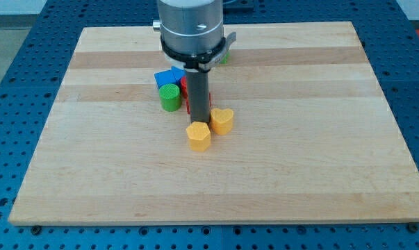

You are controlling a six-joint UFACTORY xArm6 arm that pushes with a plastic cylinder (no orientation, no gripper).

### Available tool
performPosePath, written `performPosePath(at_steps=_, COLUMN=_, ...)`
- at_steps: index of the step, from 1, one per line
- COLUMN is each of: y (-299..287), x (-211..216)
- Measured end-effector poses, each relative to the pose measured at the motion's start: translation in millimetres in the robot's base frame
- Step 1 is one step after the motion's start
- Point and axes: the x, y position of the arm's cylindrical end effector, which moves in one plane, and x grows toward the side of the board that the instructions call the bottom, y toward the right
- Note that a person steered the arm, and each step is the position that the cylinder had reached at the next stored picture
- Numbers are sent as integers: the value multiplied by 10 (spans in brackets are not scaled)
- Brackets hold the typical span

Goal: Slide the heart to the right side of the red star

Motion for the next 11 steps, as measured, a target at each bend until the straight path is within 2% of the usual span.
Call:
performPosePath(at_steps=2, y=-324, x=623)
performPosePath(at_steps=3, y=-324, x=673)
performPosePath(at_steps=4, y=-319, x=426)
performPosePath(at_steps=5, y=-125, x=25)
performPosePath(at_steps=6, y=216, x=-129)
performPosePath(at_steps=8, y=353, x=366)
performPosePath(at_steps=9, y=666, x=293)
performPosePath(at_steps=11, y=926, x=-353)
